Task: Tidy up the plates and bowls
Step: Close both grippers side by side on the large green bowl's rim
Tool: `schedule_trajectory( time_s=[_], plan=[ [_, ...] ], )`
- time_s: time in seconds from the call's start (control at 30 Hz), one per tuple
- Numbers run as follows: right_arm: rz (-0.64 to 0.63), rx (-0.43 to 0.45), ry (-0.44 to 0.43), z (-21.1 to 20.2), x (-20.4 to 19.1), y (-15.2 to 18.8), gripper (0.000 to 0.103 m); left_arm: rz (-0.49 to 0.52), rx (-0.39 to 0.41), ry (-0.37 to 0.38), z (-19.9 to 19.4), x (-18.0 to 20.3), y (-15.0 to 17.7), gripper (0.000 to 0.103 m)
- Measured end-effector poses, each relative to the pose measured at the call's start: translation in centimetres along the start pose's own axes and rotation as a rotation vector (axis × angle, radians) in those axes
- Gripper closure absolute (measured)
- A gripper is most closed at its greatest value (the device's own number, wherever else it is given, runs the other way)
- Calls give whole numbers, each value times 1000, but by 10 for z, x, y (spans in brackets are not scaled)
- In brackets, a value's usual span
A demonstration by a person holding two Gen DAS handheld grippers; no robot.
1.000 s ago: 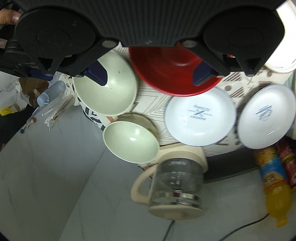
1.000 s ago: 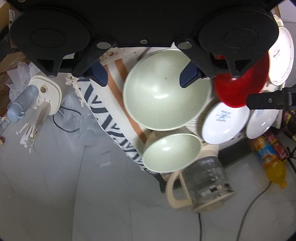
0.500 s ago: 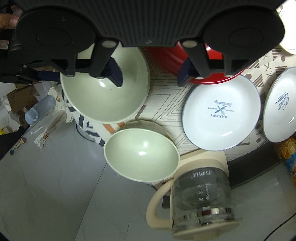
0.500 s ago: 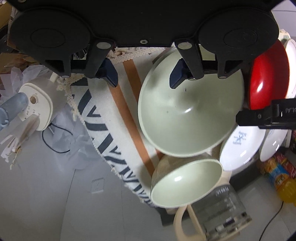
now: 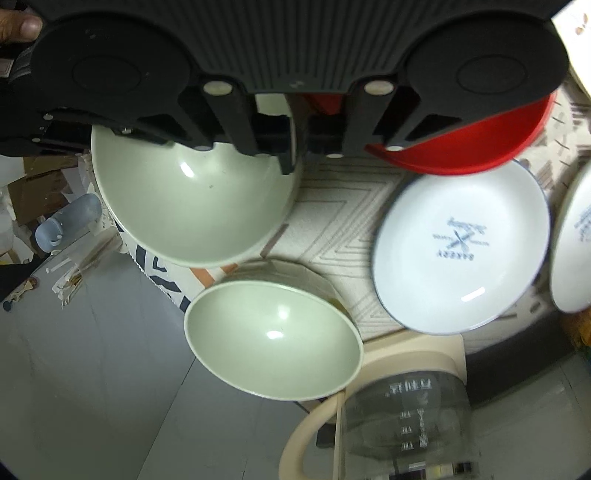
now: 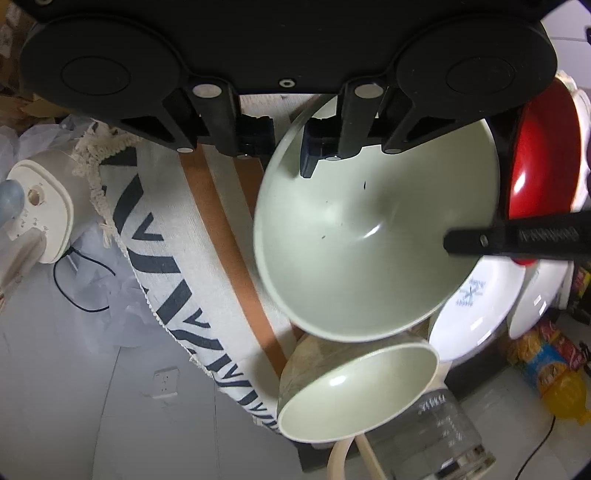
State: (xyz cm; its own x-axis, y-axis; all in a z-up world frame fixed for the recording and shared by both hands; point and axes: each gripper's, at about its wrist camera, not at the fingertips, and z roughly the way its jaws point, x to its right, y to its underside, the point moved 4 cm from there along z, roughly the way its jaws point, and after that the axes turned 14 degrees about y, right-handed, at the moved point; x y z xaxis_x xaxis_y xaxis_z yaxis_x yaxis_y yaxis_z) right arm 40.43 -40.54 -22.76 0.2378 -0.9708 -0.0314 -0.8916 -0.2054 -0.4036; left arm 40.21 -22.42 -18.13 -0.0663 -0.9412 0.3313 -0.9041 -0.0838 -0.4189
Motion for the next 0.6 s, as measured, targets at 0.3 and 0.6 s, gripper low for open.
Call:
schedule_trajectory(
  time_s=[0.3, 0.6],
  plan=[
    [22, 57, -8, -17, 6, -13, 91, -35, 49, 21, -23, 6, -6, 100],
    [3, 121, -27, -55, -4, -31, 90, -62, 129, 27, -67, 10, -18, 100]
  ],
)
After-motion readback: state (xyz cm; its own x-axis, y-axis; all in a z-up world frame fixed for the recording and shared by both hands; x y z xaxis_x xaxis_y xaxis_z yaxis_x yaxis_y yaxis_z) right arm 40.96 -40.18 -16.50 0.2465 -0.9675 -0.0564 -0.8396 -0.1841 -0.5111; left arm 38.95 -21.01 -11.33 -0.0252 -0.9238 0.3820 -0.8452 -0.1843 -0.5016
